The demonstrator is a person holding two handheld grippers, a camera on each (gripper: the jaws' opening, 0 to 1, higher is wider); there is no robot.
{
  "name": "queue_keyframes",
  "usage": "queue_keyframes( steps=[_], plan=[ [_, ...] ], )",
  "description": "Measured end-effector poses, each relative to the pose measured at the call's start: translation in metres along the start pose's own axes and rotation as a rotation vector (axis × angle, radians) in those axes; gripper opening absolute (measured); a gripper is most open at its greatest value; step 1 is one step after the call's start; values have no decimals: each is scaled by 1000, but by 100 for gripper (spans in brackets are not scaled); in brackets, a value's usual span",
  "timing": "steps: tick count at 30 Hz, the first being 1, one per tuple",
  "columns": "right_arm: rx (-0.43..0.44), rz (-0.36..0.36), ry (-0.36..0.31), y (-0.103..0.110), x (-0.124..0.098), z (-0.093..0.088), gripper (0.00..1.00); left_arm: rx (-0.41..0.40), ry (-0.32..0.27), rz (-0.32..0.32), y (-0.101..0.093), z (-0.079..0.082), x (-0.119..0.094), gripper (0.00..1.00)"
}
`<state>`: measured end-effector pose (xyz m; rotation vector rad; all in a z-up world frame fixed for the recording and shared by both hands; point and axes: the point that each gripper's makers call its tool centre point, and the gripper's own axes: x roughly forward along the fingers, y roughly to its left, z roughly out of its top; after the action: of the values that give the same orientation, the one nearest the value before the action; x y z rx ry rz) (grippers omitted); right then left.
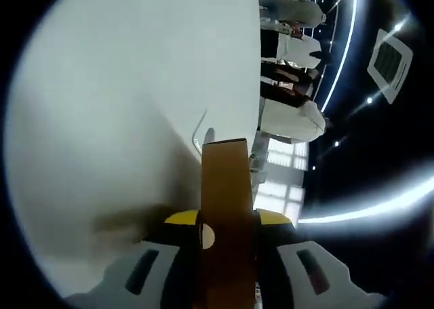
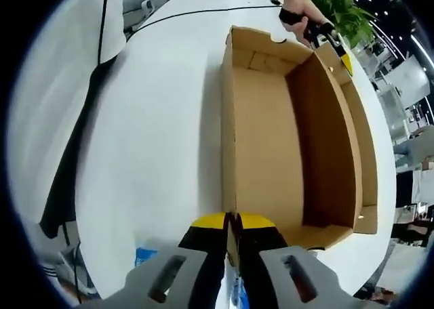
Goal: Operate the shoe box by opening the lid, removing the specified soft item, and placing it in the target area until the item is outside and the box remains undamaged.
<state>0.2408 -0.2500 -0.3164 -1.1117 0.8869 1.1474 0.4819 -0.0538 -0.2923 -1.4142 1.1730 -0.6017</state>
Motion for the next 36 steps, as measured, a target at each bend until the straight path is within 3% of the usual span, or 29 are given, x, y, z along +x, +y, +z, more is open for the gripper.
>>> queue_keyframes(
  steps=[9, 12, 13, 16, 21, 25, 30, 36],
  plan=[
    [-14, -7, -1, 1, 1, 0, 2, 22, -19, -34, -3, 0, -3, 29],
    [27, 6, -4, 0, 1, 1, 2, 100, -18, -50, -13, -2, -3, 29],
    [35, 11, -2, 0, 1, 1, 1, 162, -23, -72, -21, -3, -4, 29],
    [17, 24, -1, 3, 2, 1, 1, 175, -13, -89, -29, -6, -5, 29],
    [9, 16, -1, 4, 2, 1, 0, 247, -41, -100, -34, -7, -7, 29],
    [-6, 7, -5, 5, 2, 2, 0, 257, -57, -135, -40, -10, -9, 29],
    [44, 11, -18, 6, 2, 2, 0, 346, -55, -140, -50, -16, -13, 29],
    [73, 7, -27, 7, 3, 4, 0, 390, -55, -144, -57, -19, -18, 29]
  ],
)
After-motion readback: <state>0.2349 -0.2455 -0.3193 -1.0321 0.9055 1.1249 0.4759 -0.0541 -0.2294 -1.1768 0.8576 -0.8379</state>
